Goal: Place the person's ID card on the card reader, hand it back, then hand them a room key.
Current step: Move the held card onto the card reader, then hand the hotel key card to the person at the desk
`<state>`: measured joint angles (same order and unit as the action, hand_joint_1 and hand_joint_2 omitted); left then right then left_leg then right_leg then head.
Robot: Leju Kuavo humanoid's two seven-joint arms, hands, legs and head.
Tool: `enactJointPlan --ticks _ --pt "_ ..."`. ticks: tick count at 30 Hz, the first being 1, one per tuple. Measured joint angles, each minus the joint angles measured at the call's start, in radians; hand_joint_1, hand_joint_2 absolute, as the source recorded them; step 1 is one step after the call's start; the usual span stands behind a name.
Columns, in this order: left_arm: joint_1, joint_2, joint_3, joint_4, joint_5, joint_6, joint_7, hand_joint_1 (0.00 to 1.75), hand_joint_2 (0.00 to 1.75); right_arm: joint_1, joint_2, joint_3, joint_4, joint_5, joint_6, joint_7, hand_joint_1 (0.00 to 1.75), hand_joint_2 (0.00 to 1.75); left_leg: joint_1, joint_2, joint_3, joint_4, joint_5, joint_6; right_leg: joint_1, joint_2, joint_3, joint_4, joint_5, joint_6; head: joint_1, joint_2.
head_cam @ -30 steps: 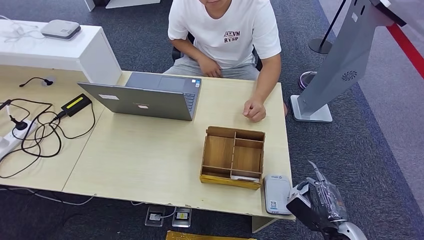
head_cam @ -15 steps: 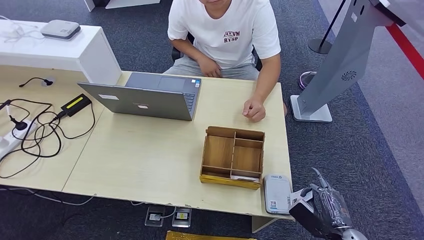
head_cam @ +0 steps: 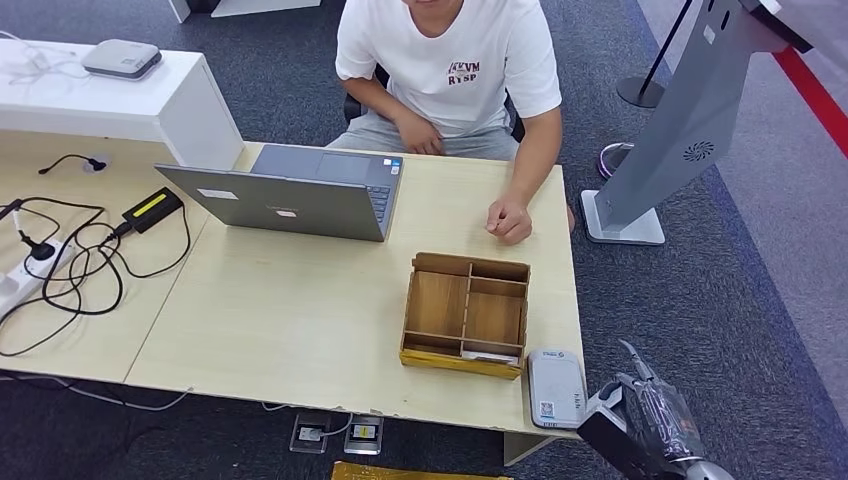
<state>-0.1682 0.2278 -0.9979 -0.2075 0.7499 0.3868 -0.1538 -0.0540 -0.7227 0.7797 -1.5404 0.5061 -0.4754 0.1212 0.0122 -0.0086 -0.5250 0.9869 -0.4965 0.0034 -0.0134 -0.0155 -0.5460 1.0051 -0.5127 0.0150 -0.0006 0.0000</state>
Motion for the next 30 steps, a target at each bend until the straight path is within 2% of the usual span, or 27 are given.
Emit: enactJointPlan --ticks 12,17,22,30 --pt "0.0 -0.002 0.0 0.0 0.009 0.007 0.0 0.0 1.75 -0.041 -0.002 -0.006 -0.012 -0.035 -0.031 -0.01 1.75 1.75 0.0 0.0 0.0 0.0 0.0 0.0 0.0 0.0 0.0 0.0 0.0 0.0 0.0 0.0" --pt "-0.001 -0.006 0.0 0.0 0.002 0.016 -0.015 0.0 1.75 -0.108 0.016 -0.097 -0.041 -0.059 0.039 -0.105 1.75 1.75 0.0 0.0 0.0 0.0 0.0 0.0 0.0 0.0 0.0 0.0 0.0 0.0 0.0 0.0" --pt "-0.003 -0.01 -0.005 0.0 -0.018 0.021 -0.035 0.0 1.75 -0.225 0.069 -0.24 -0.042 -0.072 0.11 -0.182 1.75 1.75 0.0 0.0 0.0 0.0 0.001 0.0 0.0 0.0 0.001 0.0 0.0 0.0 0.0 0.0" --pt "-0.004 -0.011 -0.026 0.0 -0.058 0.021 -0.069 0.0 1.75 -0.319 0.173 -0.332 -0.033 -0.034 0.143 -0.229 1.75 1.75 0.0 0.0 0.0 0.0 0.001 0.0 0.001 0.0 0.0 0.0 0.0 0.0 0.0 0.0"
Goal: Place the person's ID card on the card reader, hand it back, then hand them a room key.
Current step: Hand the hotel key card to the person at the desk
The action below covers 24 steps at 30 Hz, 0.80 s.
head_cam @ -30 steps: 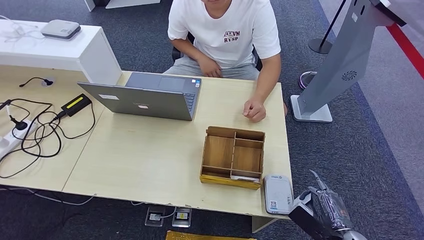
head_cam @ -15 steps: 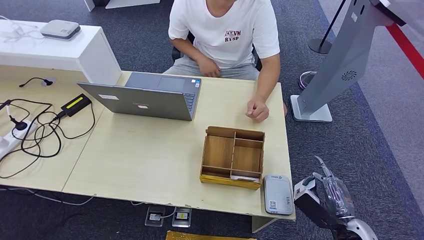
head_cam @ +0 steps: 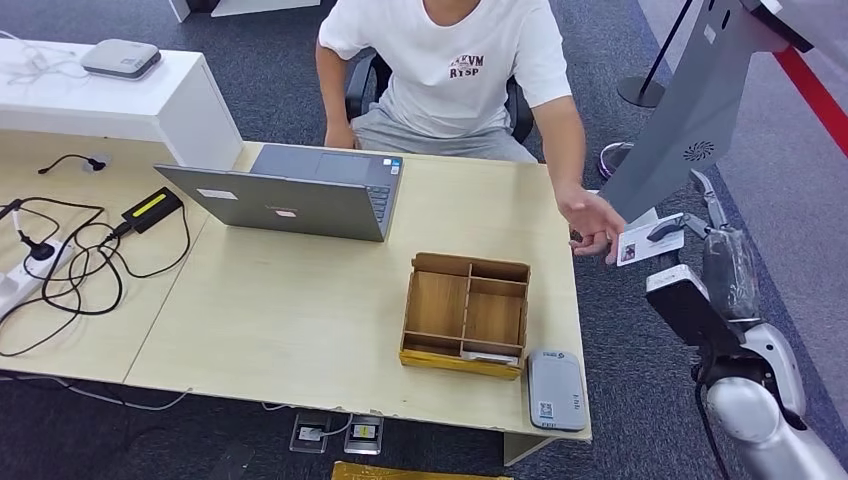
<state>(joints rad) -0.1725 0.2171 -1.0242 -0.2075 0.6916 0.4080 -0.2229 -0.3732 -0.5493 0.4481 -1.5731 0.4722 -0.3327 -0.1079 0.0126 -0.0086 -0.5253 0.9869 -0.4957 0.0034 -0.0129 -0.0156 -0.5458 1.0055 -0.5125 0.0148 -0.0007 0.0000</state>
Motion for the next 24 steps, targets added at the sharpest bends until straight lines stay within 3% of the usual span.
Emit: enactJointPlan --ticks 7,14,16,17,20,21,24 --pt "-0.002 0.003 -0.027 0.0 -0.029 -0.002 -0.016 0.0 1.75 -0.065 0.106 -0.002 0.101 0.051 0.026 -0.023 1.75 1.75 0.0 0.0 0.0 0.0 0.0 0.0 0.0 0.0 0.0 0.0 0.0 0.0 0.0 0.0" --pt "-0.003 0.009 -0.045 0.0 -0.039 -0.014 -0.016 0.0 1.75 -0.122 0.186 0.004 0.253 0.074 0.067 0.008 1.75 1.75 0.0 0.0 0.0 0.0 0.0 0.0 0.0 0.0 0.0 0.0 0.0 0.0 0.0 0.0" --pt "-0.003 0.011 -0.049 0.0 -0.039 -0.018 -0.016 0.0 1.75 -0.128 0.203 0.006 0.294 0.081 0.071 0.02 1.67 1.75 0.0 -0.001 0.0 0.0 0.0 0.0 0.0 -0.001 0.0 0.0 0.0 0.0 0.0 0.0" --pt "-0.003 0.012 -0.051 0.0 -0.039 -0.019 -0.016 0.0 1.75 -0.129 0.21 0.006 0.31 0.085 0.073 0.027 1.41 1.75 0.0 -0.001 0.0 0.0 0.0 0.0 0.0 -0.001 0.0 0.0 0.0 0.0 0.0 0.0" --pt "-0.002 0.016 -0.054 0.0 -0.039 -0.021 -0.014 0.0 1.75 -0.13 0.227 0.006 0.351 0.095 0.074 0.039 0.19 1.75 0.0 -0.001 -0.001 0.0 0.0 0.0 0.0 -0.001 0.0 0.0 0.0 0.0 0.0 0.0" --pt "-0.002 0.017 -0.055 0.0 -0.039 -0.022 -0.014 0.0 1.75 -0.13 0.231 0.006 0.362 0.096 0.074 0.041 0.01 1.75 0.0 -0.001 -0.001 0.0 0.0 0.0 0.0 -0.001 0.0 0.0 0.0 0.0 0.0 0.0" --pt "-0.002 0.02 -0.055 0.0 -0.039 -0.025 -0.012 0.0 1.75 -0.13 0.242 0.007 0.386 0.103 0.071 0.042 0.0 1.75 0.0 -0.001 -0.001 0.0 0.0 0.0 0.0 -0.001 0.0 0.0 0.0 0.0 0.0 0.0"
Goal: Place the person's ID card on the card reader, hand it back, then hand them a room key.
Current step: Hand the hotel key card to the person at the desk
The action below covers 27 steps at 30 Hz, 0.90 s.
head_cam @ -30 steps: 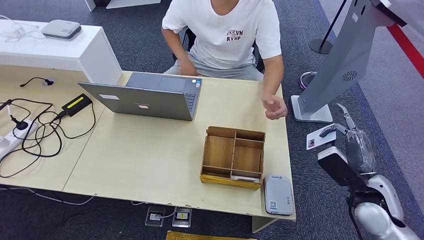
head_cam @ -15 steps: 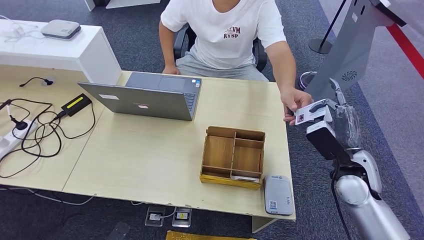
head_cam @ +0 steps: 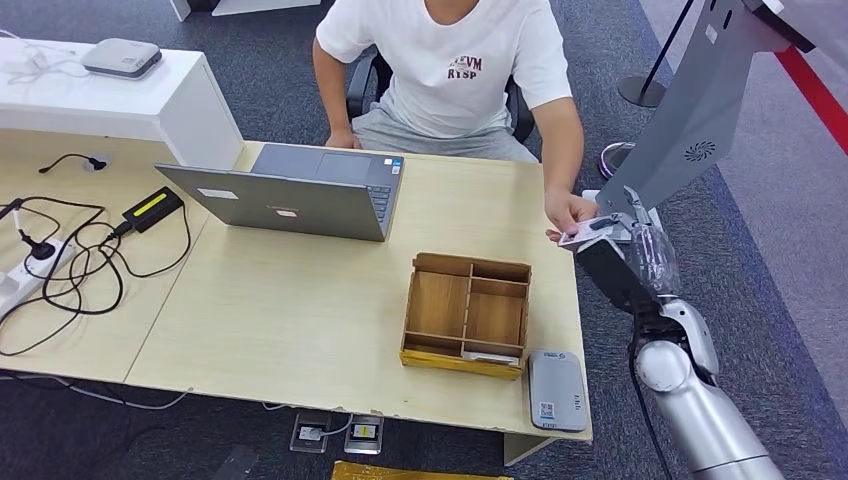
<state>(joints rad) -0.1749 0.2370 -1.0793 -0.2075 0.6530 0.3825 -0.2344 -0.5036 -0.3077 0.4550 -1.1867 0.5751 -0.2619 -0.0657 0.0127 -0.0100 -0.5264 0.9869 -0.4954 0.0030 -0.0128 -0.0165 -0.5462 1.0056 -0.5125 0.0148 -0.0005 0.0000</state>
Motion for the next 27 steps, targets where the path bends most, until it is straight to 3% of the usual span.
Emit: enactJointPlan --ticks 17,27 --pt "0.001 0.002 -0.001 0.0 0.006 -0.004 0.004 0.0 1.75 0.0 0.039 -0.004 -0.003 -0.151 0.055 0.008 0.0 1.75 0.0 0.0 0.0 0.0 0.0 0.0 0.0 0.0 0.0 0.0 0.0 0.0 0.0 0.0" --pt "-0.001 0.013 -0.013 0.0 -0.011 -0.011 0.004 0.0 1.75 0.052 0.037 -0.021 -0.187 -0.388 0.239 0.007 0.0 1.75 0.0 0.001 0.001 0.0 0.0 0.0 0.0 0.001 -0.001 0.0 0.0 0.0 0.0 0.0"
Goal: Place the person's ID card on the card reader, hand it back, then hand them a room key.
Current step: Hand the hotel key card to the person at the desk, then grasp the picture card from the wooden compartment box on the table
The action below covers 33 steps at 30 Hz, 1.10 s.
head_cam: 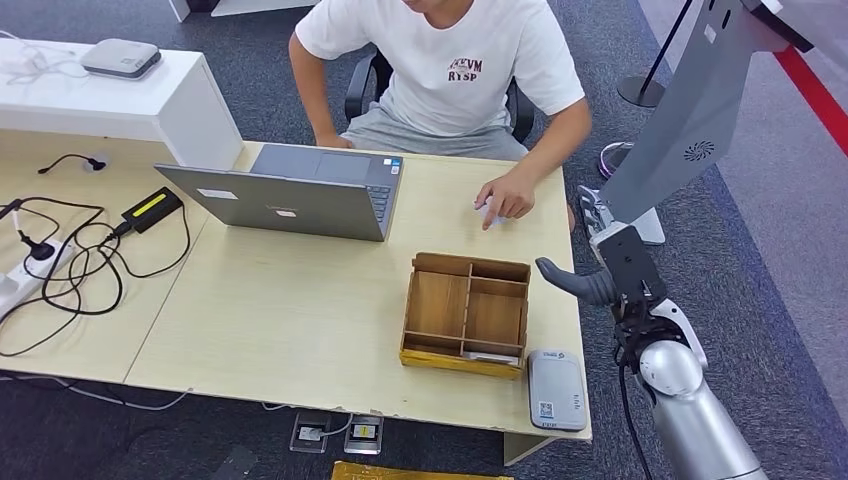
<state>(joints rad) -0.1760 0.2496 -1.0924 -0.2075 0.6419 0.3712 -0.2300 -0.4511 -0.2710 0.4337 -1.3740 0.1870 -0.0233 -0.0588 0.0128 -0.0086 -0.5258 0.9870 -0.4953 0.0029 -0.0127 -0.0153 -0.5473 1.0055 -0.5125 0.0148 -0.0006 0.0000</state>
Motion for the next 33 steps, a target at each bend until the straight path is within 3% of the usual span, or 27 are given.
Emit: enactJointPlan --ticks 17,27,30,33 --pt "0.002 0.003 -0.003 0.0 0.038 0.013 0.0 0.0 1.75 0.105 -0.078 0.014 -0.291 -0.079 0.193 0.065 0.0 1.75 0.0 0.0 0.0 0.0 0.0 0.0 0.0 0.0 0.0 0.0 0.0 0.0 0.0 0.0" --pt "0.002 0.002 -0.001 0.0 0.071 0.011 0.014 0.0 1.75 0.111 -0.104 0.054 -0.361 -0.157 0.291 0.114 0.0 1.75 0.0 0.0 0.0 0.0 0.0 0.0 0.0 0.0 0.0 0.0 0.0 0.0 0.0 0.0" --pt "0.002 0.0 0.0 0.0 0.085 0.016 0.025 0.0 1.75 0.115 -0.114 0.074 -0.372 -0.176 0.296 0.126 0.0 1.75 0.0 0.0 0.0 0.0 0.0 0.0 0.0 0.0 0.0 0.0 0.0 0.0 0.0 0.0" --pt "0.002 -0.004 0.005 0.0 0.103 0.018 0.042 0.0 1.75 0.128 -0.119 0.095 -0.373 -0.142 0.242 0.112 0.0 1.75 0.0 0.0 0.0 0.0 0.0 0.0 0.0 0.0 0.0 0.0 0.0 0.0 0.0 0.0"
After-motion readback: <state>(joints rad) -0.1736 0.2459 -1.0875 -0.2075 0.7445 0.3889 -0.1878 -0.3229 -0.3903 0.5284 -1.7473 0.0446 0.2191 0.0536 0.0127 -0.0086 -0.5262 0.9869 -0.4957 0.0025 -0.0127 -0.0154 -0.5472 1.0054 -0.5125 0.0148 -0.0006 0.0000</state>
